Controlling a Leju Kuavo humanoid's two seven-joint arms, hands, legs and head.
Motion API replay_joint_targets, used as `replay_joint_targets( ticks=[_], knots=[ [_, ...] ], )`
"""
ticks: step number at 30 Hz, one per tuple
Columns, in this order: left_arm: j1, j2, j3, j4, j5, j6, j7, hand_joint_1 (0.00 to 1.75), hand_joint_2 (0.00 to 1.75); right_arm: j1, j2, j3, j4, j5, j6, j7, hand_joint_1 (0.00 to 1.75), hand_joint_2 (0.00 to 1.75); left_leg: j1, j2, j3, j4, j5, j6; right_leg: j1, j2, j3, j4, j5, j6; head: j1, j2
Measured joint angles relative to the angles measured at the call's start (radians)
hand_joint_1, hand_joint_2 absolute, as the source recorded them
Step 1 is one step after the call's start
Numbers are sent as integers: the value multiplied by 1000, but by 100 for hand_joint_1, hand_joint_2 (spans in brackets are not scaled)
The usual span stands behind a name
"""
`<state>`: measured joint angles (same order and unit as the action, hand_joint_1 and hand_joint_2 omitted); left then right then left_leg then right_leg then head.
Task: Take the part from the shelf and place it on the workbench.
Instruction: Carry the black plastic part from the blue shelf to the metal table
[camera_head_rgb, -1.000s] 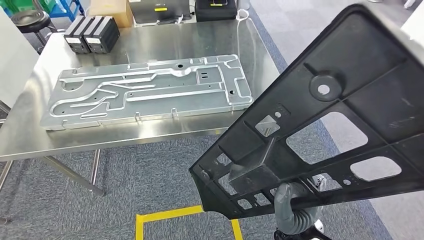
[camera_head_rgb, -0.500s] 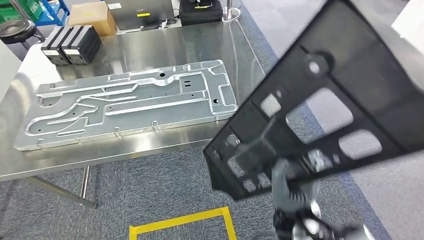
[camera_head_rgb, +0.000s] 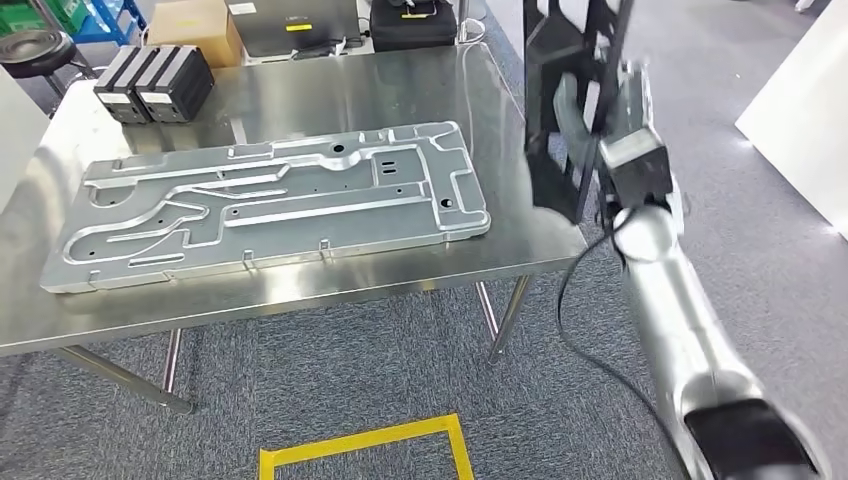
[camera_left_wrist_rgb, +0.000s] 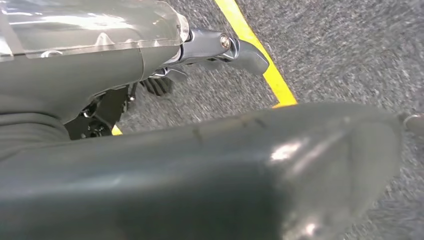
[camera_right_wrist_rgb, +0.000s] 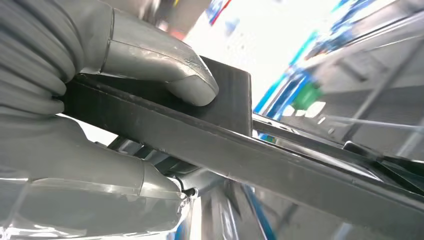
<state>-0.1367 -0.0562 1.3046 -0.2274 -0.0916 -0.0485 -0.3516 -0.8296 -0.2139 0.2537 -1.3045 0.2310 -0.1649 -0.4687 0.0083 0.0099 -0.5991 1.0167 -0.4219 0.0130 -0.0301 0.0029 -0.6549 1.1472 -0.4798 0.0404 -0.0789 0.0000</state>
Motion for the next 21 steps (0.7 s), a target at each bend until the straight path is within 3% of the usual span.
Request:
replay_joint_targets(
  ticks=[2, 5, 7, 10, 12, 13, 16, 18, 21],
  knots=[
    [0, 3, 0, 0, 0, -6, -9, 0, 0, -127, 6, 50, 126, 83, -33, 35, 175, 175, 0, -3, -7, 14, -5, -12, 0, 5, 39, -87, 29, -8, 0, 0],
    [1, 6, 0, 1, 0, -11, -18, 0, 0, -264, 24, 126, 286, 150, -59, 69, 175, 175, 1, -8, -16, 15, -3, -30, 7, 6, 36, -99, 28, -33, 0, 0],
    [4, 5, 0, 1, 0, -12, -19, 0, 0, -320, 37, 160, 353, 193, -71, 86, 175, 175, 4, -11, -31, 45, -25, -40, 8, 1, 37, -103, 31, -47, 0, 0],
    [8, 5, 0, 2, 0, -14, -23, 0, 0, -396, 71, 232, 459, 347, -80, 148, 175, 175, 5, -11, -109, 219, -108, -48, 11, 0, 38, -104, 31, -60, 0, 0],
    [9, 5, 0, 2, 0, -17, -26, 0, 0, -436, 109, 300, 541, 470, -61, 197, 175, 175, 5, -11, -149, 298, -121, -46, 16, 7, 40, -103, 29, -64, 0, 0],
    [8, 5, 0, 2, 0, -19, -26, 0, 0, -452, 132, 338, 583, 530, -41, 223, 175, 175, 4, -11, -145, 283, -100, -42, 19, 11, 42, -103, 28, -65, 0, 0],
    [4, 5, 0, 3, 0, -27, -32, 0, 0, -488, 206, 448, 701, 670, 40, 277, 175, 175, -4, -10, -66, 93, -3, -19, 28, 16, 48, -104, 24, -66, 0, 0],
    [1, 6, 0, 3, 0, -32, -38, 0, 0, -494, 247, 517, 768, 730, 81, 289, 175, 175, -11, -9, -35, 24, 12, -10, 30, 15, 47, -106, 24, -61, 0, 0],
    [-1, 5, 0, 3, 0, -39, -43, 0, 0, -478, 293, 603, 843, 779, 101, 291, 175, 175, -9, -11, -26, 3, 16, -3, 30, 10, 46, -107, 20, -46, 0, 0]
  ],
)
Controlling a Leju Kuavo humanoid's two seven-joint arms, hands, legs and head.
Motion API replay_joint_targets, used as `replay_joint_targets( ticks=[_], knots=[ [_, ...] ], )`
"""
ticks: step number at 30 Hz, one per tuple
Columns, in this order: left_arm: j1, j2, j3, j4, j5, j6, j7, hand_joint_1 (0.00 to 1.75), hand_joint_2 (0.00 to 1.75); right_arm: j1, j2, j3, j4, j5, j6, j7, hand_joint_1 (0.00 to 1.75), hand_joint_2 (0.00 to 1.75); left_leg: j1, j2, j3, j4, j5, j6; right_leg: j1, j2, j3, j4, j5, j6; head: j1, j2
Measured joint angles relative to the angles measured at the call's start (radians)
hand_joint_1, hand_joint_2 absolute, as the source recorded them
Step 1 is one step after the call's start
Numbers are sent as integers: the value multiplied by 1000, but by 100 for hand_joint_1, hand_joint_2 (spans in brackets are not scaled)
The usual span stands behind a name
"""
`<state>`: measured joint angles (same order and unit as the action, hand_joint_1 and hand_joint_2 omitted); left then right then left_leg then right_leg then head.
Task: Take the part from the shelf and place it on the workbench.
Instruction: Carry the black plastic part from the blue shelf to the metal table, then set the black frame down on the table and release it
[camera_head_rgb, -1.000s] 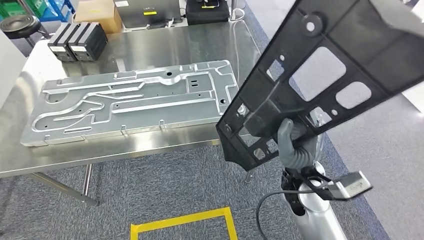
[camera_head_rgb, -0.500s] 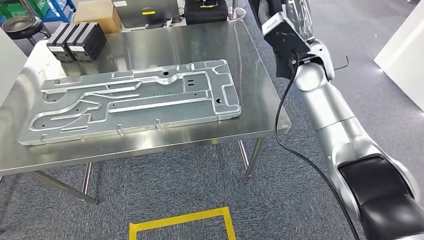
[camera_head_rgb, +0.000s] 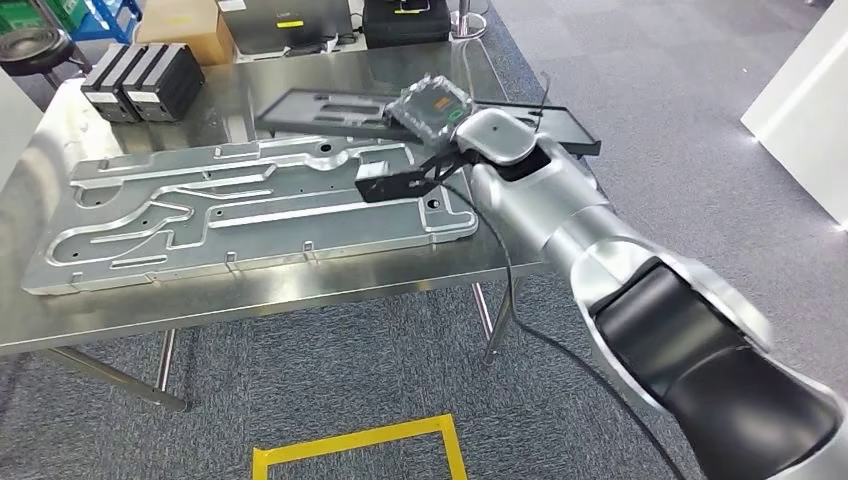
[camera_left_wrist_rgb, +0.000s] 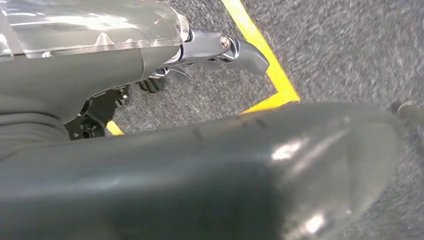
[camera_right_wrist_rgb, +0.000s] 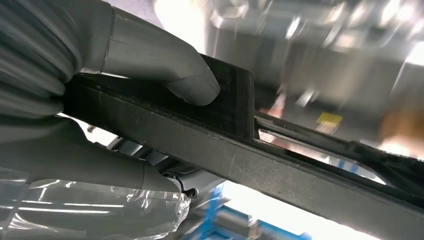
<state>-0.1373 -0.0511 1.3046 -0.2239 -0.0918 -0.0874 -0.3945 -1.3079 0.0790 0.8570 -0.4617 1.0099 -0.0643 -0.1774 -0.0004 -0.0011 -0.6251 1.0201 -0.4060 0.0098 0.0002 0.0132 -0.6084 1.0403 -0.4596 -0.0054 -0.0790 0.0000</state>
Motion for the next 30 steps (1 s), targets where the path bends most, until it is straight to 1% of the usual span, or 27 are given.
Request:
replay_joint_targets(
  ticks=[1, 2, 3, 4, 5, 6, 7, 8, 9, 10, 11, 12, 13, 15, 16, 17, 18, 20, 21, 22, 23, 24, 25, 26, 27, 29, 30],
  knots=[
    [0, -1, 0, 0, 0, -1, 0, 0, 0, 4, 10, 19, 17, 6, 0, 0, 175, 175, 3, 0, 3, -7, 3, 4, 0, -2, -7, 14, -11, 5, 0, 0],
    [-1, -2, 0, 1, 0, -3, -1, 0, 0, 6, 18, 34, 31, 8, 0, 0, 175, 175, 6, 1, 6, -13, 6, 8, 0, -3, -24, 50, -33, 9, 0, 0],
    [-2, -2, 0, 1, 0, -4, -1, 0, 0, 7, 22, 43, 43, 10, 0, -1, 175, 175, 6, 2, 7, -15, 6, 11, -3, -5, -50, 104, -60, 12, 0, 0],
    [-3, -3, 0, 1, 0, -5, -1, 0, 0, 7, 27, 53, 55, 11, 0, -2, 175, 175, 6, 2, 7, -15, 5, 13, -5, -6, -85, 172, -90, 16, 0, 0],
    [-3, -3, 0, 2, 0, -5, -1, 0, 0, 9, 29, 61, 66, 12, 2, -3, 175, 175, 6, 1, 7, -15, 4, 15, -7, -6, -118, 233, -109, 19, 0, 0],
    [-3, -3, 0, 2, 0, -6, -1, 0, 0, 11, 31, 68, 75, 13, 6, -6, 175, 175, 6, 1, 8, -14, 3, 15, -9, -7, -139, 267, -111, 22, 0, 0],
    [-2, -3, 0, 2, 0, -7, -1, 0, 0, 12, 32, 74, 84, 16, 13, -10, 175, 175, 6, -1, 8, -12, 2, 14, -11, -7, -142, 263, -94, 23, 0, 0],
    [-1, -3, 0, 3, 0, -8, -1, 0, 0, 13, 34, 79, 91, 20, 23, -13, 175, 175, 7, -2, 8, -9, 0, 12, -13, -8, -124, 218, -61, 23, 0, 0],
    [0, -4, 0, 3, 0, -10, -2, 0, 0, 14, 36, 86, 98, 27, 32, -17, 175, 175, 7, -2, 8, -5, -3, 9, -14, -8, -93, 148, -22, 21, 0, 0],
    [1, -4, 0, 3, 0, -11, -5, 0, 0, 16, 37, 93, 105, 34, 36, -19, 175, 175, 5, -3, 7, -1, -6, 5, -12, -9, -62, 81, 6, 18, 0, 0],
    [1, -4, 0, 3, 0, -12, -9, 0, 0, 22, 40, 100, 111, 42, 36, -20, 175, 175, 3, -2, 6, 3, -9, 0, -10, -9, -38, 30, 24, 14, 0, 0],
    [2, -4, 0, 3, 0, -13, -15, 0, 0, 32, 41, 107, 118, 47, 29, -20, 175, 175, 2, -2, 6, 5, -12, -5, -8, -9, -26, 4, 29, 10, 0, 0],
    [3, -4, 0, 3, 0, -12, -21, 0, 0, 46, 43, 113, 124, 51, 18, -17, 175, 175, 1, -2, 7, 5, -13, -10, -5, -8, -23, -1, 26, 5, 0, 0],
    [6, -3, 0, 3, 0, -11, -31, 0, 0, 79, 43, 121, 138, 58, -15, -6, 175, 175, 4, -1, 7, 7, -16, -20, -6, -7, -21, -8, 30, -6, 0, 0],
    [7, -2, 0, 3, 0, -10, -35, 0, 0, 93, 41, 122, 144, 60, -39, 0, 175, 175, 6, -1, 2, 19, -26, -25, -8, -8, -19, -12, 32, -11, 0, 0],
    [8, -2, 0, 3, 0, -8, -37, 0, 0, 108, 38, 123, 150, 63, -68, 5, 175, 175, 8, -1, -11, 49, -47, -30, -11, -8, -17, -16, 34, -16, 0, 0],
    [9, -1, 0, 3, 0, -7, -38, 0, 0, 122, 33, 123, 155, 65, -101, 10, 175, 175, 10, -1, -33, 101, -76, -34, -12, -9, -16, -18, 35, -18, 0, 0],
    [9, -2, 0, 3, 0, -4, -38, 0, 0, 155, 17, 123, 164, 65, -168, 14, 175, 175, 14, -1, -91, 229, -134, -42, -12, -10, -16, -18, 35, -21, 0, 0],
    [10, -2, 0, 3, 0, -2, -39, 0, 0, 175, 5, 123, 169, 62, -199, 15, 175, 175, 15, 0, -110, 271, -144, -44, -12, -10, -16, -18, 34, -21, 0, 0],
    [10, -2, 0, 3, 0, 2, -40, 0, 0, 196, -7, 123, 173, 57, -227, 14, 175, 175, 17, 0, -112, 275, -135, -47, -13, -11, -15, -17, 34, -20, 0, 0],
    [12, -1, 0, 3, 0, 6, -42, 0, 0, 215, -19, 123, 177, 51, -254, 12, 175, 175, 19, 0, -95, 240, -110, -48, -13, -11, -15, -16, 33, -18, 0, 0],
    [14, 1, 0, 3, 0, 11, -45, 0, 0, 231, -29, 122, 181, 44, -278, 10, 175, 175, 22, 0, -63, 176, -75, -49, -14, -9, -15, -15, 31, -16, 0, 0],
    [15, 3, 0, 3, 0, 15, -47, 0, 0, 244, -39, 121, 184, 38, -300, 8, 175, 175, 23, 0, -28, 108, -50, -48, -14, -7, -15, -13, 30, -11, 0, 0],
    [16, 5, 0, 3, 0, 20, -50, 0, 0, 253, -47, 119, 187, 32, -319, 6, 175, 175, 23, -1, -1, 54, -34, -44, -13, -5, -16, -11, 29, -6, 0, 0],
    [17, 7, 0, 3, 0, 24, -52, 0, 0, 261, -54, 116, 190, 27, -335, 4, 175, 175, 21, -1, 15, 22, -29, -39, -13, -3, -17, -10, 29, 0, 0, 0],
    [19, 11, 0, 3, 0, 37, -55, 0, 0, 280, -69, 107, 194, 18, -370, -5, 175, 175, 15, -3, 21, 9, -32, -25, -12, -1, -16, -13, 31, 14, 0, 0],
    [20, 13, 0, 3, -1, 44, -55, 0, 0, 291, -77, 100, 196, 15, -389, -9, 175, 175, 16, -2, 22, 7, -30, -17, -13, -1, -15, -13, 29, 20, 0, 0]
  ],
)
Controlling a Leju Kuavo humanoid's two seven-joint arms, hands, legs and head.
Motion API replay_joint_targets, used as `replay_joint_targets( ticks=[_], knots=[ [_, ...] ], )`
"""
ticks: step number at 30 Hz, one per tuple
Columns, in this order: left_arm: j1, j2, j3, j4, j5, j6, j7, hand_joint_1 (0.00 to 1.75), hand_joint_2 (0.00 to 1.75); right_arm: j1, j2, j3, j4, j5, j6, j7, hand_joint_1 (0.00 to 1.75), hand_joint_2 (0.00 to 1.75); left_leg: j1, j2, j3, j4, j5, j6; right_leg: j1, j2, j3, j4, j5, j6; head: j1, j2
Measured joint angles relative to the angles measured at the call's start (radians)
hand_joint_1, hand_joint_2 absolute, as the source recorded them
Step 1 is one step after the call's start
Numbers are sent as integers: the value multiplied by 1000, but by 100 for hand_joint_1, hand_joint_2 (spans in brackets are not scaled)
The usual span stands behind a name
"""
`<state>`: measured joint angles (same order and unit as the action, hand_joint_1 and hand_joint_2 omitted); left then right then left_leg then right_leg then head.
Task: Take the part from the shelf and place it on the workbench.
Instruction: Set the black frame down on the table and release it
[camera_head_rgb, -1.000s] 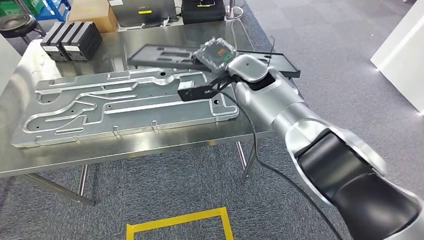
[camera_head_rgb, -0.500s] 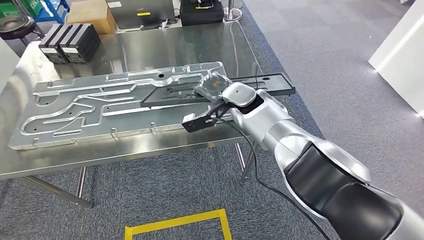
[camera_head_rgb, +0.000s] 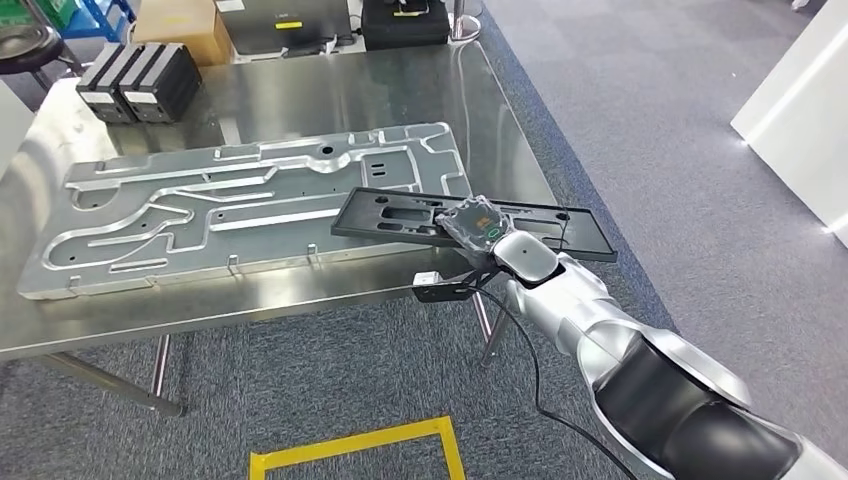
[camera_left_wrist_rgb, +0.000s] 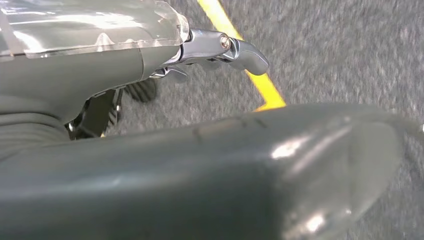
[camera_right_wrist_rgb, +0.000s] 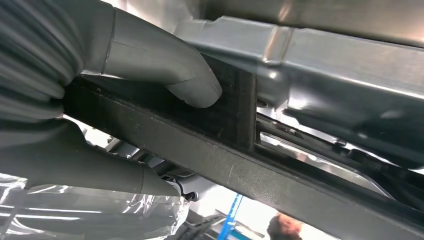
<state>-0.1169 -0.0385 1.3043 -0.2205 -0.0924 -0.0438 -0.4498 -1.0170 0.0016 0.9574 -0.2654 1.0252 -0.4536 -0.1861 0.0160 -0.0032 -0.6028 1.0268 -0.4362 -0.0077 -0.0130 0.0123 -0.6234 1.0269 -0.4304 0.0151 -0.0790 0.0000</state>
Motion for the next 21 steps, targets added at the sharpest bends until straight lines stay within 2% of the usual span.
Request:
replay_joint_targets(
  ticks=[2, 3, 5, 6, 7, 8, 10, 12, 14, 16, 18, 20, 21],
  knots=[
    [2, 3, 0, 0, 1, 10, -1, 0, 0, 18, -15, -13, 4, -3, -32, -4, 175, 175, 2, 1, 4, -7, 5, 14, -2, -2, -14, 35, -26, 9, 0, 0],
    [3, 5, 0, 0, 1, 12, -1, 0, 0, 25, -21, -18, 5, -3, -41, -5, 175, 175, 2, 2, 5, -9, 6, 20, -2, -4, -36, 82, -53, 12, 0, 0],
    [3, 8, 0, 0, 1, 18, -1, 0, 0, 38, -29, -26, 8, -4, -52, -6, 175, 175, -2, 3, 5, -9, 6, 28, -2, -6, -98, 213, -113, 14, 0, 0],
    [3, 10, 0, 0, 1, 22, -2, 0, 0, 45, -32, -30, 10, -5, -57, -6, 175, 175, -4, 2, 5, -9, 6, 29, -2, -6, -121, 260, -126, 15, 0, 0],
    [4, 11, 0, 0, 1, 26, -3, 0, 0, 51, -34, -33, 11, -6, -64, -6, 175, 175, -5, 2, 6, -9, 5, 30, -2, -6, -130, 277, -122, 14, 0, 0],
    [4, 12, 0, 0, 1, 29, -5, 0, 0, 55, -36, -36, 12, -6, -73, -5, 175, 175, -6, 1, 7, -8, 4, 31, -1, -6, -120, 257, -102, 12, 0, 0],
    [6, 13, 0, 0, 1, 37, -9, 0, 0, 58, -38, -43, 12, -1, -91, -2, 175, 175, -9, -1, 11, -7, 2, 29, 1, -6, -56, 128, -38, 3, 0, 0],
    [6, 13, -1, 0, 1, 42, -10, 0, 0, 58, -38, -50, 12, 5, -100, 0, 175, 175, -13, -2, 12, -4, -2, 22, 5, -6, -4, 21, -3, -7, 0, 0],
    [6, 14, -1, 0, 1, 44, -10, 0, 0, 58, -39, -53, 12, 7, -100, 0, 175, 175, -15, -2, 12, -5, -3, 13, 9, -6, 5, 1, -2, -12, 0, 0],
    [6, 16, -1, 0, 1, 44, -10, 0, 0, 58, -39, -56, 12, 8, -99, 0, 175, 175, -14, -2, 13, -2, -10, 3, 6, -7, 10, -7, 2, -22, 0, 0],
    [6, 18, -1, 0, 1, 45, -10, 0, 0, 58, -39, -58, 12, 8, -99, 0, 175, 175, -12, -1, -10, 57, -50, -8, 0, -9, 16, -16, 7, -31, 0, 0],
    [6, 20, -1, 0, 1, 45, -10, 0, 0, 60, -39, -58, 12, 9, -99, -1, 175, 175, -7, -1, -69, 190, -117, -18, -1, -12, 17, -18, 7, -34, 0, 0],
    [7, 21, -1, 0, 1, 45, -10, 0, 0, 62, -39, -58, 12, 10, -99, -1, 175, 175, -5, -1, -96, 250, -139, -22, -1, -13, 17, -18, 7, -34, 0, 0]
  ],
)
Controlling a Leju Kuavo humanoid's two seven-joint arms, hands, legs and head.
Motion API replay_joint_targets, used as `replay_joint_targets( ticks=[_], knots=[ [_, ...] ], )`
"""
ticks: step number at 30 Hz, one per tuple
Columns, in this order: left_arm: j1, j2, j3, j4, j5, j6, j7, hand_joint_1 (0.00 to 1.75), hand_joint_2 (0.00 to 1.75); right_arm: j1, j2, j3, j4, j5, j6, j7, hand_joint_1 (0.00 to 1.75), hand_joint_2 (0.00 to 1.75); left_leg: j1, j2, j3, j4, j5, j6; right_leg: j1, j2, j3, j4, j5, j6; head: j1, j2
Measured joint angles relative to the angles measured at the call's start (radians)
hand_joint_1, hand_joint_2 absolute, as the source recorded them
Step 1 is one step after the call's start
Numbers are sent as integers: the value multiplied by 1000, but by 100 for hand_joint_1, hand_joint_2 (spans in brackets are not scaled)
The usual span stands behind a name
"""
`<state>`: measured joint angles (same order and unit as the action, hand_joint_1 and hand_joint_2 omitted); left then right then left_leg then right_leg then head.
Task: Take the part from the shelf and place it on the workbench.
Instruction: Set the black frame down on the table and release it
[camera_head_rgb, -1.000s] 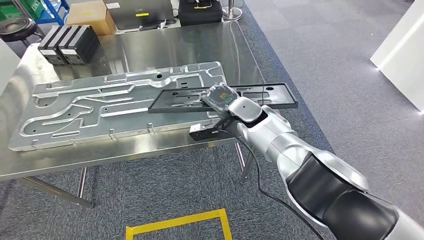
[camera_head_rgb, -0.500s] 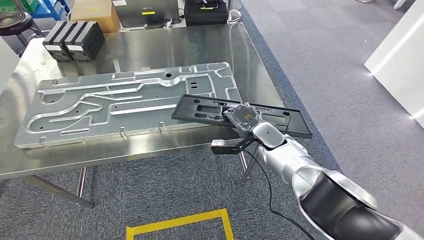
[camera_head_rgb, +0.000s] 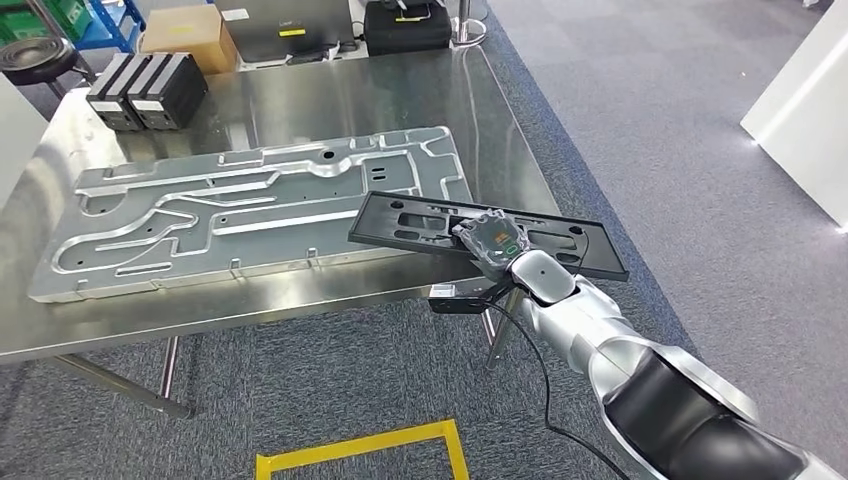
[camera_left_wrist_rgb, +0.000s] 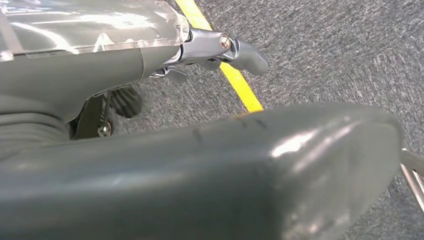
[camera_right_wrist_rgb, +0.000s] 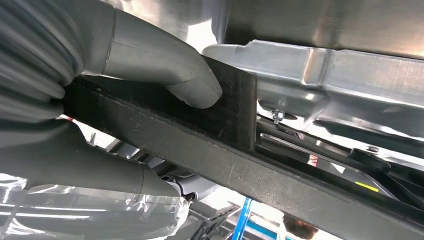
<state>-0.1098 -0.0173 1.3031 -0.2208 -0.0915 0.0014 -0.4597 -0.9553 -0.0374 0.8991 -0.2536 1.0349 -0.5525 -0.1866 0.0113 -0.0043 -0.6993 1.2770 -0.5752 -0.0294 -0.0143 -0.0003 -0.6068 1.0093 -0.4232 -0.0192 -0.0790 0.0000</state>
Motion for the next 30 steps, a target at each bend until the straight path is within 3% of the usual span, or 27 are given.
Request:
replay_joint_targets(
  ticks=[1, 2, 5, 7, 10, 11, 13, 15, 16, 17, 18, 20, 22, 25, 27, 30],
  knots=[
    [1, 0, 0, 0, 0, 1, 0, 0, 0, 2, 0, 0, 0, 2, 0, 0, 175, 175, 3, 0, -14, 30, -4, -4, 0, 0, 0, 0, 0, 0, 0, 0],
    [2, 1, 0, 0, 0, 2, 0, 0, 0, 2, 0, 0, 0, 6, 0, 2, 175, 175, 6, 1, -8, 20, 12, -6, -1, -1, 0, 1, 0, 1, 0, 0],
    [3, 2, 0, 0, 0, 11, -1, 0, 0, -3, 0, 0, 0, 42, 1, 16, 175, 175, 13, 2, 88, -175, 102, -9, -4, 3, -2, 10, -3, 13, 0, 0],
    [1, 3, 0, 0, 0, 17, -5, 0, 0, -16, 0, 0, 0, 84, 10, 38, 175, 175, 11, 1, 121, -247, 120, 2, -1, 7, -5, 15, -2, 27, 0, 0],
    [0, 3, 0, 0, 0, 24, -14, 0, 0, -46, 0, 0, 0, 152, 33, 69, 175, 175, 7, 0, 119, -251, 127, 28, -4, 10, -9, 15, 1, 47, 0, 0],
    [-1, 3, 0, 0, 0, 24, -18, 0, 0, -59, 2, 1, 0, 173, 41, 76, 175, 175, 7, 1, 119, -254, 131, 36, -5, 8, -17, 30, -10, 51, 0, 0],
    [-2, 3, 0, 0, 0, 22, -24, 0, 0, -89, 9, 2, -1, 209, 57, 85, 175, 175, 6, 2, 115, -256, 137, 46, -6, 4, -59, 122, -67, 53, 0, 0],
    [-4, 3, -1, 0, 0, 15, -27, 0, 0, -120, 25, 3, -3, 240, 79, 89, 175, 175, 2, 3, 110, -256, 140, 50, -5, 3, -123, 263, -130, 53, 0, 0],
    [-5, 3, -1, 0, 0, 12, -27, 0, 0, -135, 35, 3, -5, 252, 91, 88, 175, 175, 0, 3, 108, -255, 140, 51, -5, 3, -142, 305, -140, 52, 0, 0],
    [-6, 3, -2, 0, 0, 9, -26, 0, 0, -150, 45, 3, -7, 261, 101, 85, 175, 175, -2, 2, 108, -255, 141, 51, -4, 3, -142, 309, -129, 49, 0, 0],
    [-8, 3, -3, 0, 0, 8, -25, 0, 0, -165, 55, 3, -11, 267, 110, 80, 175, 175, -4, 1, 108, -254, 141, 51, -3, 3, -123, 270, -101, 44, 0, 0],
    [-16, 1, -4, 0, 0, 6, -20, 0, 0, -200, 80, 3, -20, 276, 128, 64, 175, 175, -8, 0, 108, -253, 140, 49, 4, 4, -54, 129, -35, 28, 0, 0],
    [-24, -2, -4, 0, 0, 4, -18, 0, 0, -229, 110, 3, -28, 286, 148, 50, 175, 175, -9, 1, 103, -252, 140, 41, 12, 7, -12, 34, -8, 18, 0, 0],
    [-29, -4, -4, 0, 0, -9, -12, 0, 0, -242, 156, 3, -35, 303, 171, 40, 175, 175, -5, 1, 100, -254, 140, 25, 13, 7, -6, 12, -8, 10, 0, 0],
    [-29, -4, -4, 0, 0, -23, -4, 0, 0, -247, 184, 3, -39, 312, 181, 41, 175, 175, -4, 1, 84, -218, 115, 14, 7, 6, -1, 1, -3, 2, 0, 0],
    [-29, -4, -4, 0, 0, -29, 12, 0, 0, -254, 216, 3, -43, 320, 187, 40, 175, 175, 0, 1, -5, -33, 30, 0, 5, 5, 2, -3, -2, -3, 0, 0]
  ],
)
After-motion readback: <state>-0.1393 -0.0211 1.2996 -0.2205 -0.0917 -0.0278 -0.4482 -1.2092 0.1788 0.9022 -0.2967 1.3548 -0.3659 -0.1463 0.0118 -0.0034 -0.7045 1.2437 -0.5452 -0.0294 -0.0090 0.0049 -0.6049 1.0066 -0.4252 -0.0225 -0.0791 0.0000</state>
